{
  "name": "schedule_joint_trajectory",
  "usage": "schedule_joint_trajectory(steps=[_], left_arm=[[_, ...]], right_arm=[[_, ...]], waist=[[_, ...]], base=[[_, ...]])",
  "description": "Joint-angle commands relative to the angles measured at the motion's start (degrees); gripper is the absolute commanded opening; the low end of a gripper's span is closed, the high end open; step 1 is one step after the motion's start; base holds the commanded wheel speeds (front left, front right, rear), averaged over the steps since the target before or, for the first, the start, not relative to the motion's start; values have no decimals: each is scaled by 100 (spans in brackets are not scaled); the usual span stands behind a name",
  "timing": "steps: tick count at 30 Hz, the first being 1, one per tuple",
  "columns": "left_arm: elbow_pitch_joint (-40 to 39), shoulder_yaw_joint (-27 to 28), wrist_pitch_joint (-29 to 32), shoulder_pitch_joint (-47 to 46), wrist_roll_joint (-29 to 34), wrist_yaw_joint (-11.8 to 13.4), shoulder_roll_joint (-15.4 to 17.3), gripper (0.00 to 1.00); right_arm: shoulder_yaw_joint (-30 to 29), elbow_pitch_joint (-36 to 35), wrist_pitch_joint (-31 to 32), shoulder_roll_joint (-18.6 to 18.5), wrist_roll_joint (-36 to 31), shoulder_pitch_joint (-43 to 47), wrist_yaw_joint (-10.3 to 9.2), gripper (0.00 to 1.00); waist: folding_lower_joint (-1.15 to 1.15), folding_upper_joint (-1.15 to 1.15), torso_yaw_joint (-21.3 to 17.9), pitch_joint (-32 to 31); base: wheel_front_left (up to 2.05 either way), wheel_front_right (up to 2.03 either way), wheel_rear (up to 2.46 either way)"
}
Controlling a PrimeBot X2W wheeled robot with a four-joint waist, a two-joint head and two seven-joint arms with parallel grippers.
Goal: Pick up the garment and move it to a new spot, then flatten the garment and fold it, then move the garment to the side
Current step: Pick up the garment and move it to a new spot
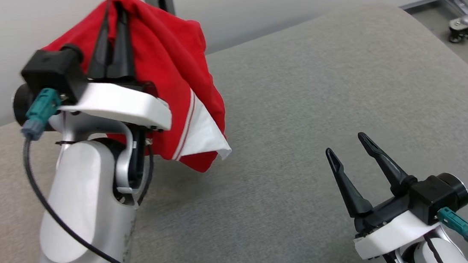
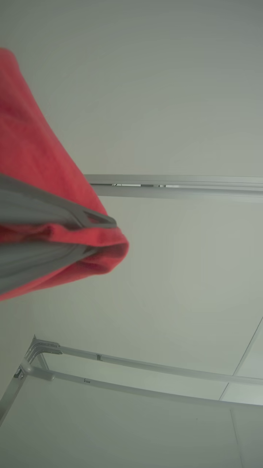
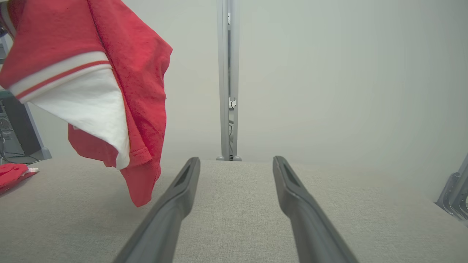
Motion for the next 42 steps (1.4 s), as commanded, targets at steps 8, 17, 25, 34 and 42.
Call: schedule_joint_trajectory(steps=[8,17,25,34,42], left_arm=[[239,-600,52,-57,-24,93,2,0],[1168,-916,-130,-20,148,207,72,0],[2049,-1154,-619,-247,816,508,425,0],[2771,-1253,-1206,-717,1177,726,635,0],[3312,-1033,-1482,-792,639,436,370,100]], right_arm=[[-73,-129,-31,-25,189,-124,1,100],[-123,-229,-31,-25,289,-223,1,100],[-174,-270,-31,-24,330,-311,0,100],[-135,-265,-31,-26,283,-373,1,100],[-114,-205,-31,-27,215,-386,1,100]], waist=[[0,0,-732,418],[0,0,-975,803],[0,0,-956,1032],[0,0,-740,1152],[0,0,-543,1029]], base=[[0,0,0],[0,0,0],[0,0,0],[0,0,0],[0,0,0]])
